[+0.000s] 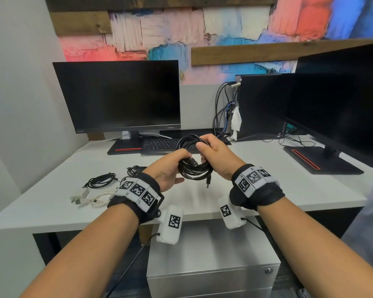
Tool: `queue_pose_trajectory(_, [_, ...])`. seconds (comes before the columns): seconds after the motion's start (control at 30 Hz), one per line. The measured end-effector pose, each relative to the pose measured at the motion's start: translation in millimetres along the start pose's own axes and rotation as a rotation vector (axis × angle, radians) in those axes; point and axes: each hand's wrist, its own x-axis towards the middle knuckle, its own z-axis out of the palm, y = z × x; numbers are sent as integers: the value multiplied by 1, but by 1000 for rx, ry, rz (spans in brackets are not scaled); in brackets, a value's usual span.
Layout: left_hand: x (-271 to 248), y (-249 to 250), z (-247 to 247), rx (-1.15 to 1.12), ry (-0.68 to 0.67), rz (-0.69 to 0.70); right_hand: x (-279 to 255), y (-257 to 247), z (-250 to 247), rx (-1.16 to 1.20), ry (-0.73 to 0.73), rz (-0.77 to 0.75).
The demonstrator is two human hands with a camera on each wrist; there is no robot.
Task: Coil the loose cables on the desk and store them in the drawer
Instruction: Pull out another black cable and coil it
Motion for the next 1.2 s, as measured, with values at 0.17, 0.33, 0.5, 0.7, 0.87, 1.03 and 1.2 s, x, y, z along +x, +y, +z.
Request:
queue_pose_trajectory(0.17, [-3, 4, -3, 59, -23, -61, 1, -2, 2, -81, 38, -39])
queue_pose_trajectory(0.33, [-4, 6, -8, 168, -39, -8, 2, -6, -3, -82, -35, 3])
queue_pose_trajectory(0.5, [-7, 4, -10, 204, -60, 78, 1, -8, -5, -96, -106, 73])
queue_pose_trajectory(0.7, [-4, -2, -9, 144, 43, 157, 3, -1, 0, -82, -32, 110])
queue_pose_trajectory(0.87, [0, -10, -19, -39, 51, 83, 4, 5, -1, 31, 26, 125])
queue_pose_trajectory(1.03, [3, -11, -20, 56, 102, 210, 5, 2, -4, 341, 1, 212])
queue_pose_trajectory(1.2, [4, -14, -22, 197, 126, 303, 9, -1, -9, 489, -23, 264])
